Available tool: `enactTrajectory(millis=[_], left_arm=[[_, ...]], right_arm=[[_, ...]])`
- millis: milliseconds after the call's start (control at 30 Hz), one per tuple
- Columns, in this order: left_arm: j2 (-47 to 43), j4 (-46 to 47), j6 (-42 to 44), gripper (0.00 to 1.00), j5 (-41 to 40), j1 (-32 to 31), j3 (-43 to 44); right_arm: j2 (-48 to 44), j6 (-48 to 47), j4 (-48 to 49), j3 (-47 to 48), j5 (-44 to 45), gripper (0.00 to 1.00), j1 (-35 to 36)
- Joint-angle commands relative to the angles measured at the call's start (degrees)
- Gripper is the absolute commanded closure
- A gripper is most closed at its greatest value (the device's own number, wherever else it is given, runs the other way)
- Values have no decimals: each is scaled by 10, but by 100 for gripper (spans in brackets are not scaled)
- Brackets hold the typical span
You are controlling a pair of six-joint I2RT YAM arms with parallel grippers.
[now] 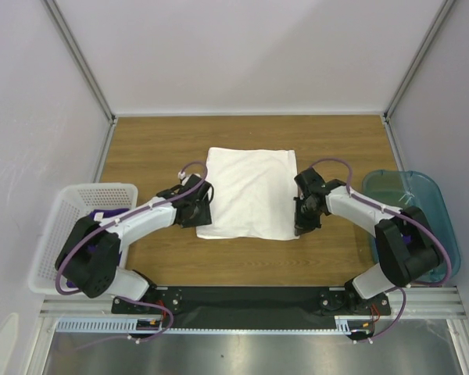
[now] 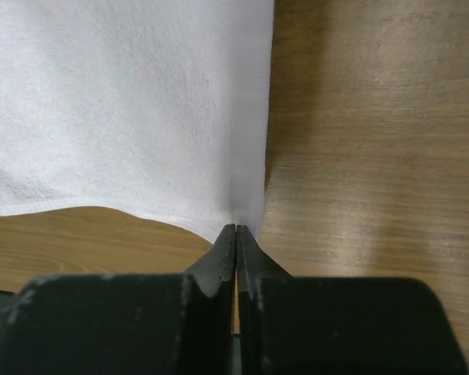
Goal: Fold and stack the towels
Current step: Fold the towel
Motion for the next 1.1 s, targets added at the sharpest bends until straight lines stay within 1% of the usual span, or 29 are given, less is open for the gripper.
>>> enactTrajectory(millis=[0, 233, 333, 433, 600, 800, 900, 1033, 1067], left_arm=[[-26, 14, -20, 44, 1, 13, -10], [-29, 26, -14, 44, 16, 32, -25], [-37, 36, 0, 45, 35, 33, -32], [-54, 49, 15, 48, 57, 33, -46], [-85, 52, 14, 53, 78, 33, -88], [-111, 63, 1, 56, 76, 33, -140], [-112, 62, -10, 58, 67, 33, -152], [-116, 57, -20, 59, 58, 33, -167], [-117, 57, -21, 58, 58, 33, -171]], right_arm=[[-23, -1, -14, -7, 13, 100, 9], [-22, 4, -37, -18, 23, 100, 18], [-27, 5, -53, 1, 30, 100, 18], [-22, 7, -72, 51, 27, 100, 18], [-1, 8, -85, 151, 19, 100, 18], [32, 16, -61, 195, -9, 100, 18], [51, 22, -37, 196, -20, 100, 19], [85, 40, 6, 208, -20, 100, 20], [91, 47, 10, 223, -20, 100, 20]])
